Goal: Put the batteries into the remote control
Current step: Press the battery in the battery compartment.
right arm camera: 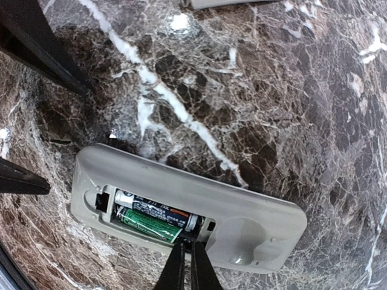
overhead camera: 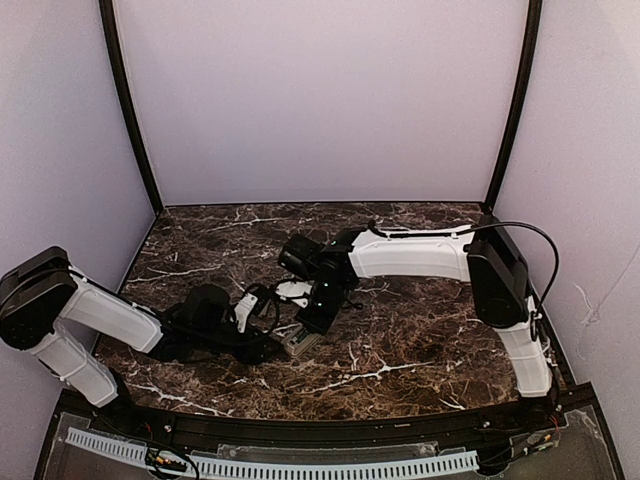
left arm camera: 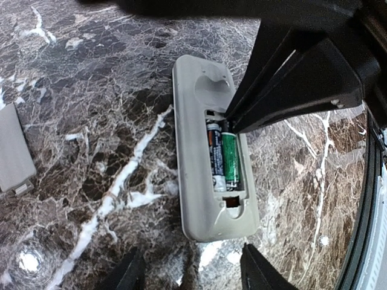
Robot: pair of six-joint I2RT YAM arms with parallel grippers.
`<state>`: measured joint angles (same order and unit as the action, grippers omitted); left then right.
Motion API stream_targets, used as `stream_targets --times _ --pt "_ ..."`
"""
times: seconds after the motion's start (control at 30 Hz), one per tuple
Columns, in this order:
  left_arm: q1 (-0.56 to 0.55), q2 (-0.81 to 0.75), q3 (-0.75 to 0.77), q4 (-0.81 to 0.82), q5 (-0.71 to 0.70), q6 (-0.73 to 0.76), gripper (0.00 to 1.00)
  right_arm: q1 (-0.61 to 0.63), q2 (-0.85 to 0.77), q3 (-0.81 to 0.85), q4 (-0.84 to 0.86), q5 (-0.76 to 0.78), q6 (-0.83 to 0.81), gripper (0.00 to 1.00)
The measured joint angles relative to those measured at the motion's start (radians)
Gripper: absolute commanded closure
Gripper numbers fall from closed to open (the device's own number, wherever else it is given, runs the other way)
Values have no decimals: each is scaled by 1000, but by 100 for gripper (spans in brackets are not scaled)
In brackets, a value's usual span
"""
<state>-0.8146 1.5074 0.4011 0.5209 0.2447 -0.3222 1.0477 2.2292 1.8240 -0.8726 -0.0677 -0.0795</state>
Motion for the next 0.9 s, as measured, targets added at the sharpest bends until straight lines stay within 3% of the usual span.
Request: stream_targets --times 0.37,0.6,0.9 --pt "0 -34 -31 10 -2 0 45 31 12 23 -26 80 31 87" --pt "0 -51 -42 23 -4 0 45 33 12 27 -30 85 59 73" --pt "0 -67 -42 24 -17 4 44 33 9 29 -49 88 66 66"
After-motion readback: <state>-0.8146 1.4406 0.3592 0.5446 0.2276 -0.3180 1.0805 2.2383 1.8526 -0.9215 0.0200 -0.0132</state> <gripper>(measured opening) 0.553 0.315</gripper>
